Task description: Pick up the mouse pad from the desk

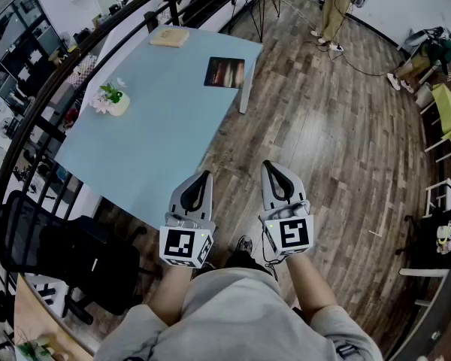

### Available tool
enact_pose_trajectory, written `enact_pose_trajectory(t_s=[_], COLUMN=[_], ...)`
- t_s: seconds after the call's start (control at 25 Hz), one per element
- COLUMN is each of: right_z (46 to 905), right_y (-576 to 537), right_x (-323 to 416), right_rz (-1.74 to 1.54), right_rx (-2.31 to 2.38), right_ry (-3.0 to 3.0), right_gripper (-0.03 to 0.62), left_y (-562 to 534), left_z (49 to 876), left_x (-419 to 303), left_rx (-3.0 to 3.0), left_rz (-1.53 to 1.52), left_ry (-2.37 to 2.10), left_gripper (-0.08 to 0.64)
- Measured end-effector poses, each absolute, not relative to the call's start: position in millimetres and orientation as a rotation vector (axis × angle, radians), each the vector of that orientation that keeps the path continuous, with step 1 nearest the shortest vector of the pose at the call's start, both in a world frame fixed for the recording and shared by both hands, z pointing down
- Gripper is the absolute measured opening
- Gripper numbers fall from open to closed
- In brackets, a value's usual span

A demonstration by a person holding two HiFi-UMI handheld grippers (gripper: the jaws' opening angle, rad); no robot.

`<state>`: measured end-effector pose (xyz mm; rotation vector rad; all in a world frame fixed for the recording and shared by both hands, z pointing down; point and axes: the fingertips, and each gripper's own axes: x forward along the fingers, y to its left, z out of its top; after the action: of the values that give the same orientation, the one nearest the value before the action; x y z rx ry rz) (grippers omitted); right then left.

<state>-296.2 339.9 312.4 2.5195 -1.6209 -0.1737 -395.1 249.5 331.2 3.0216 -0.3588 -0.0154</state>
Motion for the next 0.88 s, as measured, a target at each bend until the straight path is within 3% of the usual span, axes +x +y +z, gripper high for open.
enact_pose_trajectory(t_s=[0.88], right_z=[333], right_y=[355], right_x=[-253], right_rz=[-0.154], right_rx=[2.425], right_ry=[-1.799], right_gripper=[0.019], left_y=[286], left_z=[354], left_x=[-329], left_rx=[3.006], left_rz=[0.045], left_ry=[-0.377], left_gripper=[0.012])
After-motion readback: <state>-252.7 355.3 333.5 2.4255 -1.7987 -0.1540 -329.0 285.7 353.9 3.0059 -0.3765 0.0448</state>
